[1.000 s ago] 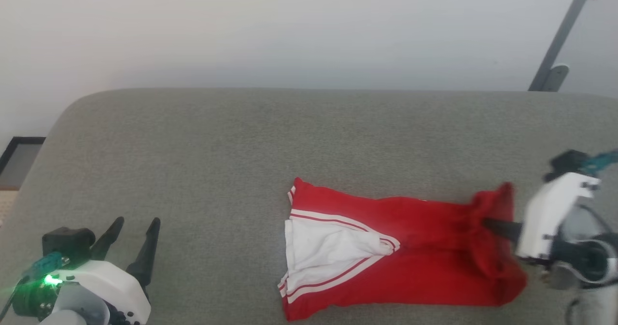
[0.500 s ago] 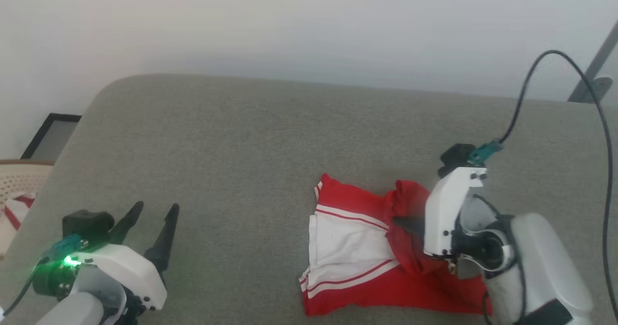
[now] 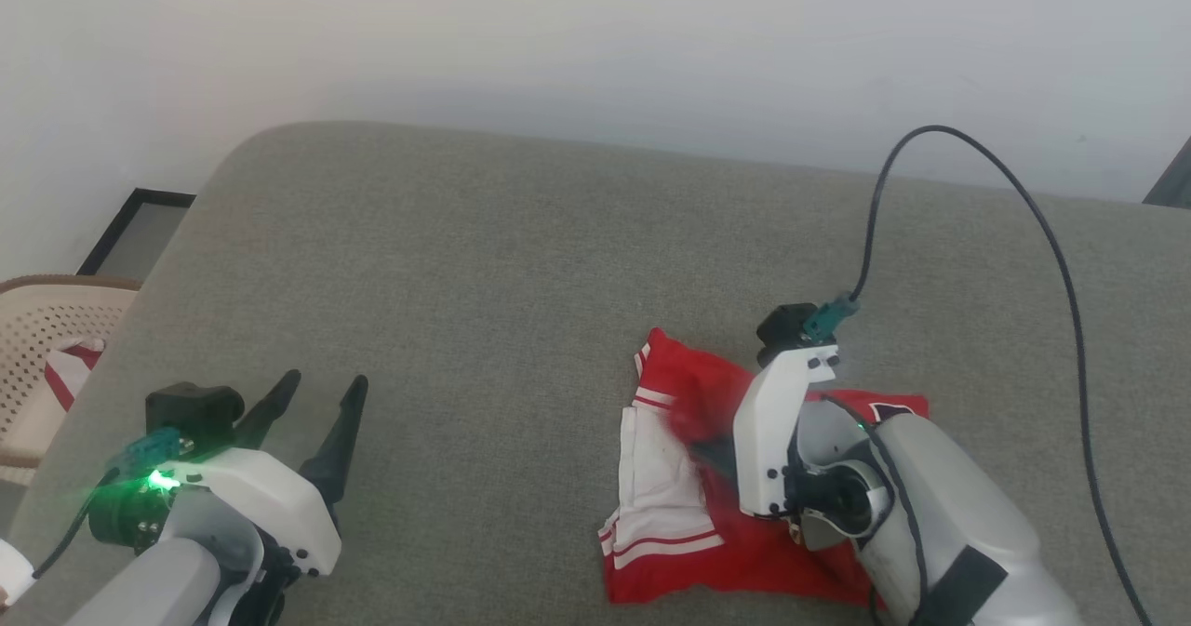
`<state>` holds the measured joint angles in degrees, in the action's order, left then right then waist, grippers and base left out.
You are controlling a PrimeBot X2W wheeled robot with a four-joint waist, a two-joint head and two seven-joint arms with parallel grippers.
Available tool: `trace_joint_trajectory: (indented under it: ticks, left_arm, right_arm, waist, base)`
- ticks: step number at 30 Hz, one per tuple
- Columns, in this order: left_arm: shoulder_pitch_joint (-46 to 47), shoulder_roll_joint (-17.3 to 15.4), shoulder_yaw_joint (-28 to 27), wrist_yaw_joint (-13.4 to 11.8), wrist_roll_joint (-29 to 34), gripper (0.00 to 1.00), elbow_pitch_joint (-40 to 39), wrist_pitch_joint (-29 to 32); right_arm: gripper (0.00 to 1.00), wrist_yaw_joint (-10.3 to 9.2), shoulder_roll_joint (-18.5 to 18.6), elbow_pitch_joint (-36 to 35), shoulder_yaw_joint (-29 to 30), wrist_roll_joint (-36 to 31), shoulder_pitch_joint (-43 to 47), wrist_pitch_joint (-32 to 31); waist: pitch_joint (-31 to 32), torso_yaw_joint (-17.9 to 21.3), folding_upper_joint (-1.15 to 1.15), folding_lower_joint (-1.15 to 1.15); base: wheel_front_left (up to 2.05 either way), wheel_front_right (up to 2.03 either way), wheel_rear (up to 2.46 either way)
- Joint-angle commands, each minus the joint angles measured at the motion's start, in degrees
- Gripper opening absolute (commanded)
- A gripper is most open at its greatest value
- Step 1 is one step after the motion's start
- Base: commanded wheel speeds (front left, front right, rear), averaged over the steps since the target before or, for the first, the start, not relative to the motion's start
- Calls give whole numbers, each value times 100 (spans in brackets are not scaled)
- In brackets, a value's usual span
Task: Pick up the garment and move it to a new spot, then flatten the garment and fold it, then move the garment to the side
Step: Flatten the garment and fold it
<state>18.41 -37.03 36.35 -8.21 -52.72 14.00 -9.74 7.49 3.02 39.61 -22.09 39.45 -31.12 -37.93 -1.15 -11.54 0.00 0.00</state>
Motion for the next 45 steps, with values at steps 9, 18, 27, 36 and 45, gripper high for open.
trace_joint_trajectory:
  ticks: [9, 18, 27, 36, 45]
  left_arm:
    - [-109, -98, -102, 32, -92, 100, 144, -126]
    - [-419, -329, -249, -68, -200, 100, 32, -223]
    - [-669, -491, -353, -170, -221, 100, -117, -311]
    - [-1002, -661, -520, -262, -276, 100, -244, -408]
    - [-1308, -727, -711, -369, -336, 100, -361, -477]
  right_arm:
    - [100, -2, -15, 196, -462, 267, -377, 458]
    - [100, -2, 438, -673, -503, 386, -132, 1106]
    - [100, -2, 1174, -1476, -81, 389, 360, 2018]
    - [100, -2, 1811, -2158, 397, 194, 1079, 2922]
    - [100, -2, 2210, -2559, 912, -88, 1911, 3807]
  waist:
    - [117, 241, 0, 0]
    - [267, 633, 0, 0]
    - [329, 970, 0, 0]
    - [406, 1260, 0, 0]
    - [492, 1353, 0, 0]
  base:
    - [0, 0, 0]
    - [0, 0, 0]
    - [0, 0, 0]
    - [0, 0, 0]
    - [0, 0, 0]
